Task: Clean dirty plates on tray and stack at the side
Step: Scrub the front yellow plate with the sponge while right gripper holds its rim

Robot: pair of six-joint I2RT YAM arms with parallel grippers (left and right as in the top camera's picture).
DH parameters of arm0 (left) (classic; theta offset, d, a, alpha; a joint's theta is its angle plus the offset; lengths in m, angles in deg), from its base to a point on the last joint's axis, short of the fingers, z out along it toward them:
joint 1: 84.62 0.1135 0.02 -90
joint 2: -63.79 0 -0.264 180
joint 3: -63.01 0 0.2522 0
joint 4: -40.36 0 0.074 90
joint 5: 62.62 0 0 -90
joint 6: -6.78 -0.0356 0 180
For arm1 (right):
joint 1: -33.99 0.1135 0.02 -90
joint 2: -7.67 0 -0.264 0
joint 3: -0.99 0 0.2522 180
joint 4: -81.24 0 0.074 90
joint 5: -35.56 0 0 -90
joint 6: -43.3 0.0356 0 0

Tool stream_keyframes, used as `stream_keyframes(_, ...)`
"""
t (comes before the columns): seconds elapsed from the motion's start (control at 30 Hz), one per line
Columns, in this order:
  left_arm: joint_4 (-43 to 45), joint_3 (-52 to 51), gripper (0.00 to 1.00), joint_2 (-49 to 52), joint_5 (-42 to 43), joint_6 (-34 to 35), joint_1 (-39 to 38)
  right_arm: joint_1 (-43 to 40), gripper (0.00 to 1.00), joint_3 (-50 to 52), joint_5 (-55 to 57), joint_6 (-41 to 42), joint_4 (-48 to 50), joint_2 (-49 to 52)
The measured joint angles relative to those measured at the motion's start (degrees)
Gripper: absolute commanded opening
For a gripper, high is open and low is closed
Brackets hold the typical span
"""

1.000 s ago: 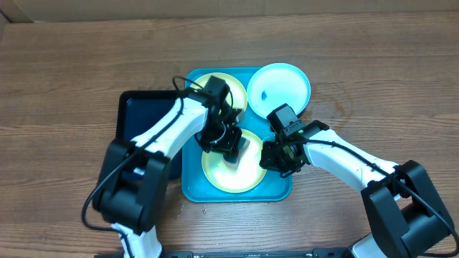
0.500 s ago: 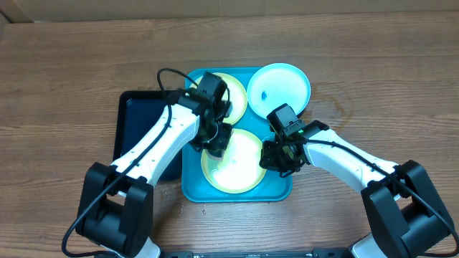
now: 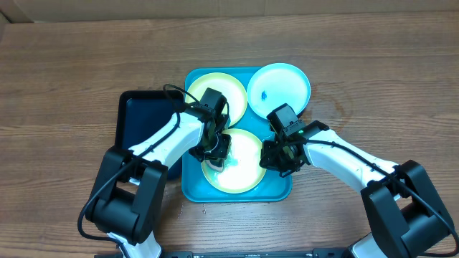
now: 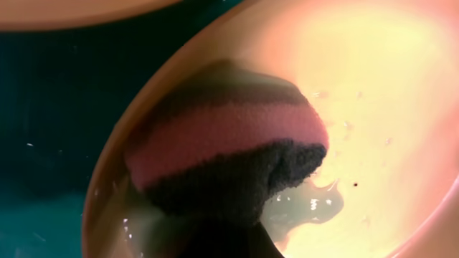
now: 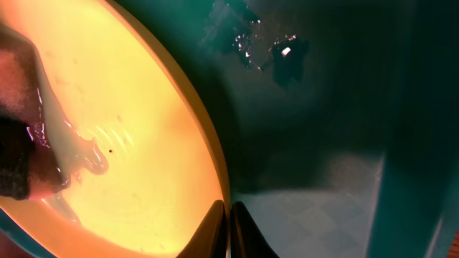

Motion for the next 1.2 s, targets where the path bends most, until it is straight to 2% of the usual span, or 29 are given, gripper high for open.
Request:
stream_keyframes(0.17,-0.3,0.7,0.04,1.2,3.8,0.3,1.2,0.0,0.05,0.0,0.5,0.0,-0.1,0.0)
stream_keyframes(0.4,4.0,0.5,0.04,3.2,15.6,0.7,-0.2,-0.1,0.05,0.0,0.6,0.0,0.0,0.0)
stream_keyframes(0.63,8.0,0.2,0.04,4.0,19.5,2.9,-3.0,-0.1,0.05,0.0,0.6,0.0,0.0,0.0)
stream_keyframes(0.8,5.3,0.7,0.04,4.5,22.8,3.2,-3.1,-0.1,0.05,0.0,0.5,0.0,0.0,0.0)
stream_keyframes(0.97,-2.6,3.9,0.04,3.0,21.7,2.1,-2.3,0.0,0.05,0.0,-0.1,0.0,0.9,0.0)
stream_keyframes(1.2,-7.1,7.7,0.04,-8.7,10.9,1.7,-2.0,0.0,0.05,0.0,-0.3,0.0,0.9,0.0)
